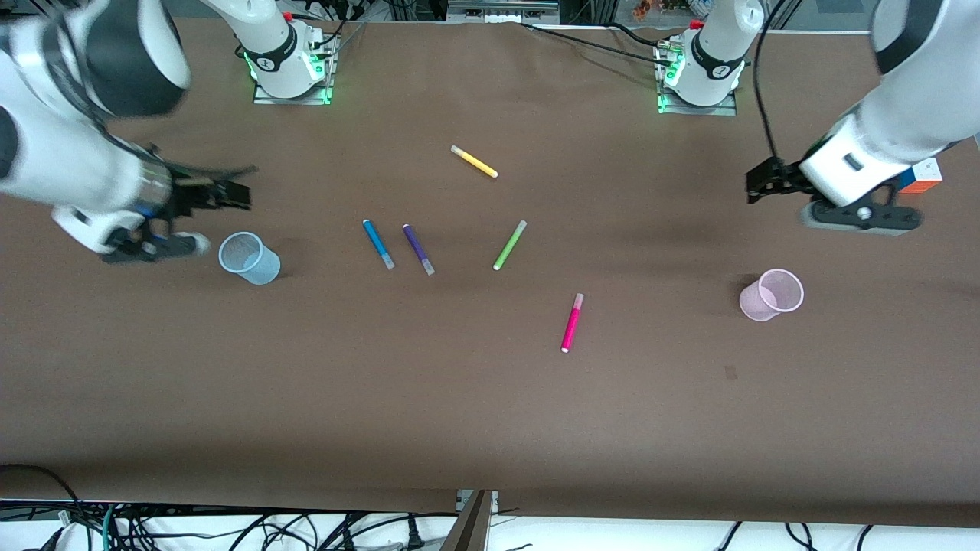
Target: Place pink and blue markers in matching cups
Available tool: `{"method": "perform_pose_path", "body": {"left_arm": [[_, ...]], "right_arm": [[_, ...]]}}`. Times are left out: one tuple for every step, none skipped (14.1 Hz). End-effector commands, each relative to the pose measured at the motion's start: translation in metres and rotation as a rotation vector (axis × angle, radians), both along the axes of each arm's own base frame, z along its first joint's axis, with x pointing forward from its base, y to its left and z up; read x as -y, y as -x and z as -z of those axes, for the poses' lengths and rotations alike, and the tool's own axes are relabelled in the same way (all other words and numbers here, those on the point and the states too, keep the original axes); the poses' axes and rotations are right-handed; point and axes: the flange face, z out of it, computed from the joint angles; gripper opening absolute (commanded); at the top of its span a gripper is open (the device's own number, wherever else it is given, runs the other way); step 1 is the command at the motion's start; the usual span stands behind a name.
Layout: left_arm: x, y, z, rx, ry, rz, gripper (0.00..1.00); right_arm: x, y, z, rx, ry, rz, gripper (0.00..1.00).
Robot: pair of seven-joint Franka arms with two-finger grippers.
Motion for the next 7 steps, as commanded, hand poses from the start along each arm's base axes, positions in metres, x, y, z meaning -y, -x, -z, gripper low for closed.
{"method": "perform_pose_path", "body": {"left_arm": [[0.045,-0.032,0.066,-0.022,0.08,0.035,1.0],[0.062,-0.045,0.089,0.012,0.107,0.044,1.0],[0.08,-0.054,0.116,0.029,0.115,0.064,1.0],[0.094,-0.061,0.14,0.047,0.125,0.07,1.0],[0.104,-0.068,0.162,0.072,0.135,0.067,1.0],[0.116,-0.074,0.186,0.095,0.145,0.069,1.0],[0.131,-0.076,0.206,0.117,0.157,0.077,1.0]], "right_arm": [[-0.044,-0.017,0.06,-0.027,-0.015,-0.064,1.0],[-0.062,-0.019,0.082,-0.008,-0.016,-0.087,1.0],[-0.083,-0.019,0.104,-0.001,-0.017,-0.113,1.0],[-0.103,-0.017,0.129,0.001,-0.018,-0.14,1.0],[-0.118,-0.014,0.153,0.002,-0.015,-0.161,1.0],[-0.132,-0.009,0.173,0.014,-0.016,-0.172,1.0],[-0.142,-0.003,0.192,0.028,-0.021,-0.18,1.0]]}}
